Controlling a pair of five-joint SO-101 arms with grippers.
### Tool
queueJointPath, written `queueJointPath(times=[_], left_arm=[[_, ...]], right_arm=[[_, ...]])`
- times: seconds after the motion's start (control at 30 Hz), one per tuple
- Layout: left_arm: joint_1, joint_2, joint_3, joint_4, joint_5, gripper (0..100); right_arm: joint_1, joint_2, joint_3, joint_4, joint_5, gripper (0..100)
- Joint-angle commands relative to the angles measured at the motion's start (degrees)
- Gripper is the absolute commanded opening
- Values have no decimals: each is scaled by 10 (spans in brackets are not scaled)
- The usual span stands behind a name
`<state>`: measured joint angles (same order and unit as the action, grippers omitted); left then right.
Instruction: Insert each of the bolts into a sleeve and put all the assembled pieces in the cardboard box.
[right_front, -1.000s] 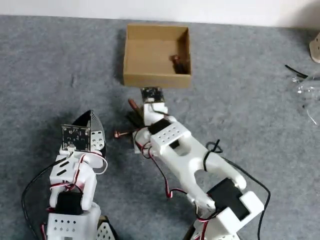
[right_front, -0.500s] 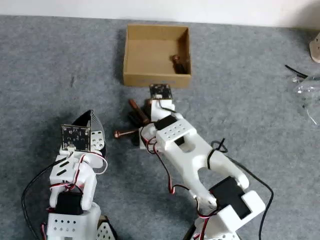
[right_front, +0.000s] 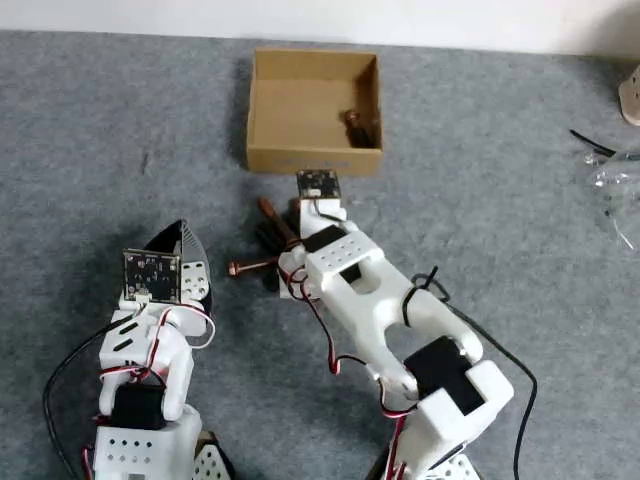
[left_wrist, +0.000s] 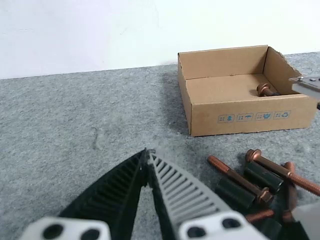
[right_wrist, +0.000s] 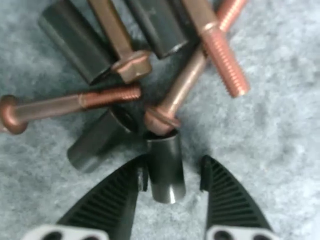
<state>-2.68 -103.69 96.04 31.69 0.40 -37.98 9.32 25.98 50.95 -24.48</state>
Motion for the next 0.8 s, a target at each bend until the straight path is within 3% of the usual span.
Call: queueJointPath(times=[0.0,0.17,0.5,0.77], left_arm=[[-1,-5,11,-9,3,11],[-1,-5,11,-9,3,11],[-1,-5,11,-9,2,11],[-1,-5,11,-10,2,11]], right_arm=[[8,5,-8,8,2,30],[21,5,-22,8,76,5],[26,-7,-24,48,80,5],[102,-194,22,48,90,5]])
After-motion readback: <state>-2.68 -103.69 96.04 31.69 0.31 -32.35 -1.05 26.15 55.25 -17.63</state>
